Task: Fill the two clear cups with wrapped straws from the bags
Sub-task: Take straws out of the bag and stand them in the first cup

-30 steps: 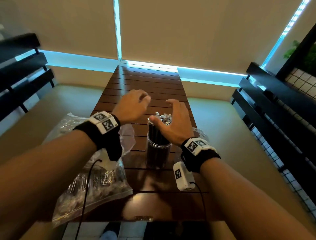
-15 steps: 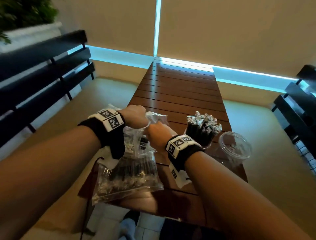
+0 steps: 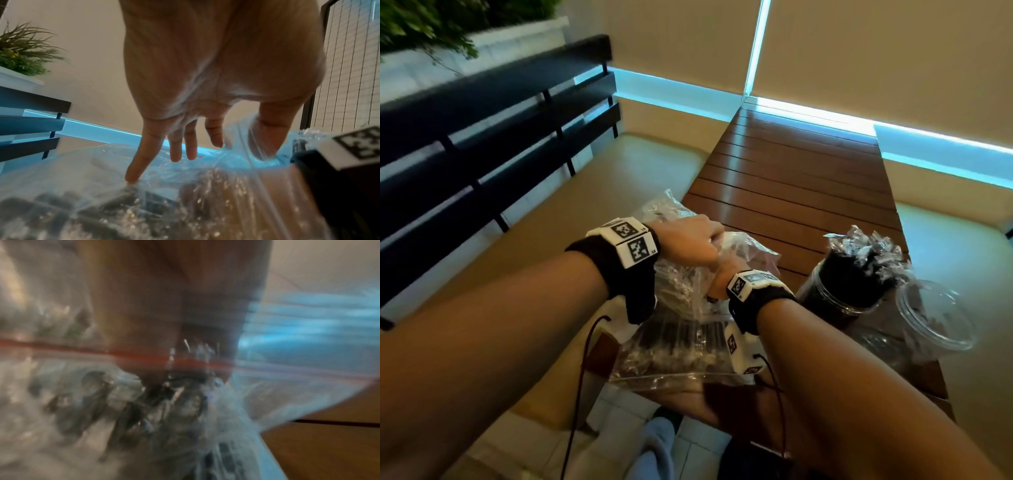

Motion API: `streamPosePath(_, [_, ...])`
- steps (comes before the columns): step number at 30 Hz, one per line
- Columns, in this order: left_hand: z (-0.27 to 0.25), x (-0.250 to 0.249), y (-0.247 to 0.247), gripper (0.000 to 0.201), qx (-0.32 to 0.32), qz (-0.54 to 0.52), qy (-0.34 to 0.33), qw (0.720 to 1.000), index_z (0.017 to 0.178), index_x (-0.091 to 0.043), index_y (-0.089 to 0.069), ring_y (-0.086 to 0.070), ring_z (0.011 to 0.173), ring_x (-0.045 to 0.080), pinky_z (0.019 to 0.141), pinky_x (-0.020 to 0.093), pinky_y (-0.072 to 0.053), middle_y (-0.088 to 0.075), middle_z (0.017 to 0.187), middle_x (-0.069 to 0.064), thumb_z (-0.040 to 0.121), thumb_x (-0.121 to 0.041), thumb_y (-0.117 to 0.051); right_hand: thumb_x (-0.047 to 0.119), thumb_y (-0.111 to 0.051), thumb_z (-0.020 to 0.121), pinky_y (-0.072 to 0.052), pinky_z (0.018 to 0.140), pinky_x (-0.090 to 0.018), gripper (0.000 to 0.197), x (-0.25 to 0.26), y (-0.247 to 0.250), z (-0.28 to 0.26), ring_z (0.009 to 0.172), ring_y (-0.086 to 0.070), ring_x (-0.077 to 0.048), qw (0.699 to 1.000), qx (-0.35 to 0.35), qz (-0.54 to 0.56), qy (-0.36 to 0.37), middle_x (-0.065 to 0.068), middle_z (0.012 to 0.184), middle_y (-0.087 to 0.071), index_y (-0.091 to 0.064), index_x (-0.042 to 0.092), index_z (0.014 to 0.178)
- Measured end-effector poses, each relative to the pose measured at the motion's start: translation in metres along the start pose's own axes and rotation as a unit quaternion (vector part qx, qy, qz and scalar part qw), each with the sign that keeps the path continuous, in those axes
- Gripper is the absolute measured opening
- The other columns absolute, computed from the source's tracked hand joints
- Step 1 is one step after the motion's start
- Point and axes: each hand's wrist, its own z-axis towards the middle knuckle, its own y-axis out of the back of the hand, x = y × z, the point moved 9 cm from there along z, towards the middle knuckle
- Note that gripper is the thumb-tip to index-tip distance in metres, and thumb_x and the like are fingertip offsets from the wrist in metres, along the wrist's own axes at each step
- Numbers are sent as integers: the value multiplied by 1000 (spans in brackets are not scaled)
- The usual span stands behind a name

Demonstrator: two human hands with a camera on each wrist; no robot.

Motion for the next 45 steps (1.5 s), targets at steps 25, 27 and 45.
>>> streamPosePath(25, [0,18,17,18,-60,-44,-1,997,89,-6,-59,-58,93,27,80,43,-50,-63,93,9,80,1,-45,3,-55,89,-51,84,-33,41,18,32,-28,103,-61,-29,988,-140,44,43,-15,118,-56,-45,5,128])
streamPosePath(27, [-1,17,18,18,-64,-42,-4,997,90,-4,-59,-57,94,27,81,43,-49,-63,94,11,80,1,-44,13,-62,86,-48,79,-32,33,13,31,-26,100,-62,-26,992,-125,15,21,-10,111,-58,-50,7,116])
streamPosePath(45, [-3,14,20,17,-84,-60,3,995,94,3,-56,-53,85,27,75,43,-46,-61,94,17,85,-1,-42,10,-66,86,-49,92,-32,30,28,15,-11,109,-57,-26,999,-28,12,19,-12,108,-54,-57,2,114])
